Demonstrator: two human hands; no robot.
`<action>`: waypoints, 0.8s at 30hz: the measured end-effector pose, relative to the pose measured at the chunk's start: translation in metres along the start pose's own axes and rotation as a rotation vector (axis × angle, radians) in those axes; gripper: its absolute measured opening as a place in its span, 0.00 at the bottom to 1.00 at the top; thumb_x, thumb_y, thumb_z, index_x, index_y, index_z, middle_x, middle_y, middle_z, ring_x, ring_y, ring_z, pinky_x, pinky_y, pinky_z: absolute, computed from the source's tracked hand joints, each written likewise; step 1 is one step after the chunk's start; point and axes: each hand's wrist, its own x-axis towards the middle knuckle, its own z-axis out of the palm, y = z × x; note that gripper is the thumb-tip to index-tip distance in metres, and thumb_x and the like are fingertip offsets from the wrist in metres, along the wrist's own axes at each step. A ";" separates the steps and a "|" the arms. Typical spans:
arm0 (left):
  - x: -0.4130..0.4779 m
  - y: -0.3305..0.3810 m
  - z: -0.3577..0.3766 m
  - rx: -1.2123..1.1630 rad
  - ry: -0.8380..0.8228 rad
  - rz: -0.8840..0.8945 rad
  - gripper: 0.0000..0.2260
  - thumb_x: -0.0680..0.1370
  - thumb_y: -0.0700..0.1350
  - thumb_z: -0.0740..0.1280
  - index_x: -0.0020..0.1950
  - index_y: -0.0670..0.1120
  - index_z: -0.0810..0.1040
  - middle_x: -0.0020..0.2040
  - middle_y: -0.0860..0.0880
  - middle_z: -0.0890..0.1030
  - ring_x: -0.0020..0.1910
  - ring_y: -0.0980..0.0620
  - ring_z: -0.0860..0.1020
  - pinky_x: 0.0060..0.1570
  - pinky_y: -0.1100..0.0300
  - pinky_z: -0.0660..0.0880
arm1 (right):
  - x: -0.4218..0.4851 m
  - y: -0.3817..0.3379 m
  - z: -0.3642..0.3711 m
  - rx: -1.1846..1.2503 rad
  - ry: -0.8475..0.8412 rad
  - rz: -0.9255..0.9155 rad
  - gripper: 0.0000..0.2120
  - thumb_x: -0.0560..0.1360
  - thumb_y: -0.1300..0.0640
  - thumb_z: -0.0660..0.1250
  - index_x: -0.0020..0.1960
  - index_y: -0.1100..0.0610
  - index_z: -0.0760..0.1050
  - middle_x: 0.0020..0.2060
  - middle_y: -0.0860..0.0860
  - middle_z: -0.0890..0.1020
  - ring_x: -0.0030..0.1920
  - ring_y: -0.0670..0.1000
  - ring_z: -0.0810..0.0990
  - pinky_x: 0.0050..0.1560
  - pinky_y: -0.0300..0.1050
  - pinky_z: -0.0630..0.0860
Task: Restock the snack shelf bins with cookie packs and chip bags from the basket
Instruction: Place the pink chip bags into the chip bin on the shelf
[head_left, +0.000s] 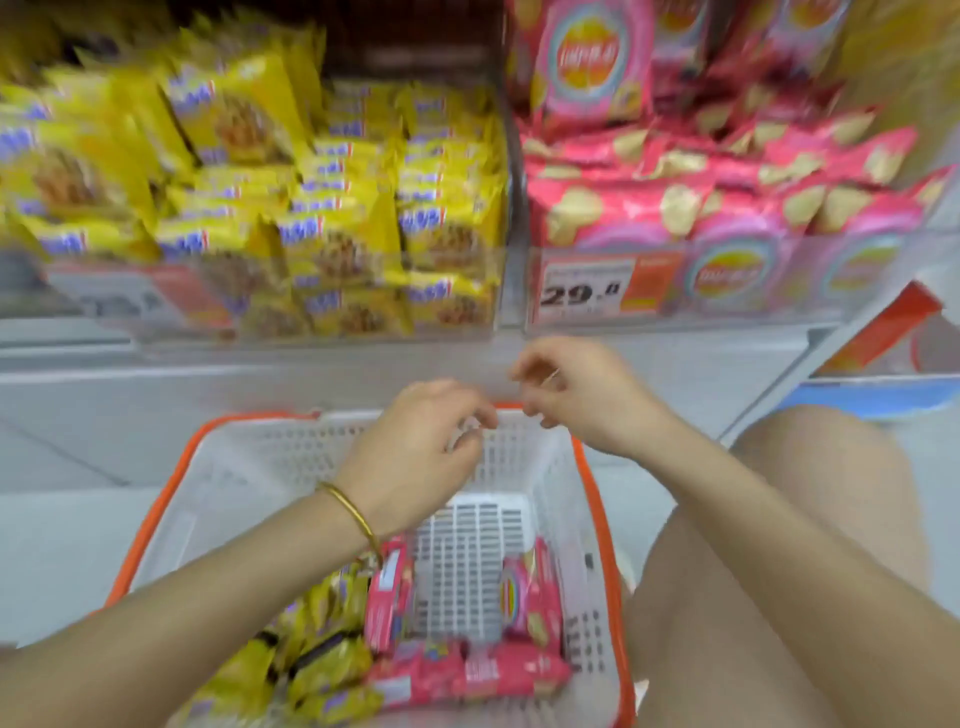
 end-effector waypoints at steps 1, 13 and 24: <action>-0.008 -0.014 0.010 0.003 -0.075 -0.078 0.17 0.69 0.49 0.56 0.49 0.46 0.81 0.47 0.50 0.79 0.50 0.48 0.76 0.51 0.63 0.65 | 0.008 0.015 0.022 -0.089 -0.138 0.073 0.11 0.73 0.69 0.63 0.53 0.62 0.76 0.42 0.55 0.81 0.44 0.54 0.79 0.53 0.51 0.76; -0.028 -0.071 0.053 0.036 -0.320 -0.296 0.10 0.77 0.41 0.61 0.55 0.47 0.78 0.57 0.48 0.76 0.56 0.50 0.74 0.57 0.60 0.67 | -0.007 0.145 0.195 -0.664 -0.765 0.330 0.13 0.78 0.63 0.59 0.60 0.64 0.74 0.59 0.58 0.78 0.59 0.57 0.77 0.57 0.47 0.74; -0.028 -0.081 0.052 -0.151 -0.463 -0.669 0.29 0.77 0.54 0.65 0.73 0.42 0.62 0.70 0.44 0.68 0.67 0.46 0.69 0.64 0.58 0.66 | 0.027 0.078 0.077 -0.002 -0.607 0.374 0.11 0.72 0.69 0.69 0.51 0.59 0.73 0.41 0.52 0.74 0.36 0.51 0.77 0.32 0.40 0.79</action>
